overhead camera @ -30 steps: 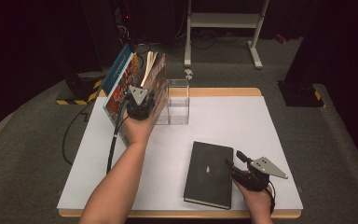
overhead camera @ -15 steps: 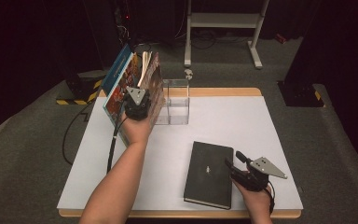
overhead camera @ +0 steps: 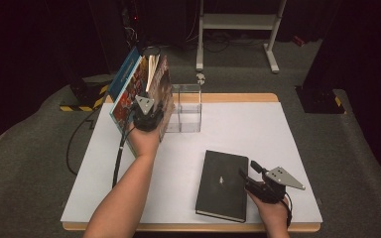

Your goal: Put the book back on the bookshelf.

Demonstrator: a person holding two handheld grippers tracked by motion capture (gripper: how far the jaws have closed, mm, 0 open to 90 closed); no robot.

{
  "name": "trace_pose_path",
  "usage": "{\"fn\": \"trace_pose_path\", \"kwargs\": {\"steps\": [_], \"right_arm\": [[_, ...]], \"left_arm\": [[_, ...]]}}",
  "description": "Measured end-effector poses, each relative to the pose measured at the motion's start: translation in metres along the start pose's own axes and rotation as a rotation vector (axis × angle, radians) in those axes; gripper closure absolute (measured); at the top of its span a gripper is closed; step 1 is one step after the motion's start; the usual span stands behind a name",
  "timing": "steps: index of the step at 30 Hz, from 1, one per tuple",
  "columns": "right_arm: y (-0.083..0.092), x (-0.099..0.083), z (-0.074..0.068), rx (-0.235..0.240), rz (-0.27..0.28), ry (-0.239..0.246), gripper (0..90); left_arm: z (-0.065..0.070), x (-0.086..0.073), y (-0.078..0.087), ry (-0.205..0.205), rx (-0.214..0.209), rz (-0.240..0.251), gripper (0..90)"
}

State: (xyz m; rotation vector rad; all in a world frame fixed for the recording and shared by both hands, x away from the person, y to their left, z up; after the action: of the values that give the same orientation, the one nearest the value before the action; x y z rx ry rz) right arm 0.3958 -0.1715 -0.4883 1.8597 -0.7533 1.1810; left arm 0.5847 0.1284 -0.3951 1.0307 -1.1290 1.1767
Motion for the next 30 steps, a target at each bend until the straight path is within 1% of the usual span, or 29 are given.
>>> {"fn": "trace_pose_path", "kwargs": {"steps": [3,5,6,7,11,16,18,20,23,25,27,30], "right_arm": [[0.0,0.0,-0.001,0.0,-0.001,0.002,45.8],[0.0,0.0,-0.001,0.0,-0.001,0.002,45.8],[0.0,0.0,-0.001,0.0,-0.001,0.002,45.8],[0.0,0.0,-0.001,0.0,0.0,0.006,45.8],[-0.001,-0.002,0.0,-0.001,-0.007,0.006,45.8],[-0.002,-0.002,-0.003,0.004,-0.006,0.008,45.8],[-0.003,-0.003,-0.003,0.004,-0.01,0.005,45.8],[-0.003,-0.003,-0.003,0.005,-0.012,0.009,45.8],[-0.002,-0.003,-0.004,0.006,-0.011,0.009,45.8],[-0.001,-0.002,-0.003,0.005,-0.005,0.009,45.8],[-0.001,-0.002,-0.003,0.004,-0.006,0.008,45.8],[-0.003,-0.003,-0.003,0.004,-0.011,0.009,45.8]], "left_arm": [[0.001,-0.005,0.004,0.013,-0.009,-0.004,66.4],[0.001,-0.01,0.007,0.007,-0.013,-0.012,66.3],[0.001,-0.01,0.007,0.007,-0.013,-0.012,66.0],[0.001,-0.014,0.008,0.018,-0.017,-0.015,65.7],[0.0,-0.026,0.013,0.022,-0.021,-0.035,65.2],[0.001,-0.039,0.021,0.044,-0.028,-0.049,66.2],[0.001,-0.043,0.023,0.037,-0.031,-0.055,66.5],[-0.001,-0.046,0.024,0.048,-0.03,-0.058,68.2],[-0.002,-0.047,0.024,0.052,-0.026,-0.062,70.1],[-0.004,-0.047,0.024,0.05,-0.014,-0.055,73.8],[-0.005,-0.045,0.023,0.061,-0.004,-0.044,79.3],[-0.007,-0.045,0.022,0.059,0.016,-0.035,81.8]]}}
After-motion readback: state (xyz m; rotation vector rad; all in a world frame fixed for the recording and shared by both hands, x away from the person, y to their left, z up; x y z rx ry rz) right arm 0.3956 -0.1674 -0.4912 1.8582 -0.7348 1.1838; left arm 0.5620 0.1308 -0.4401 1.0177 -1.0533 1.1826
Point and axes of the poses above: each handheld gripper's, and its own axes: y roughly backward along the jaws, x roughly out of its top, z roughly to its right, the point moved 9 cm from there along -y, roughly forward along the jaws, and after that the axes turned 8 degrees about -y, right-handed, at the moved point
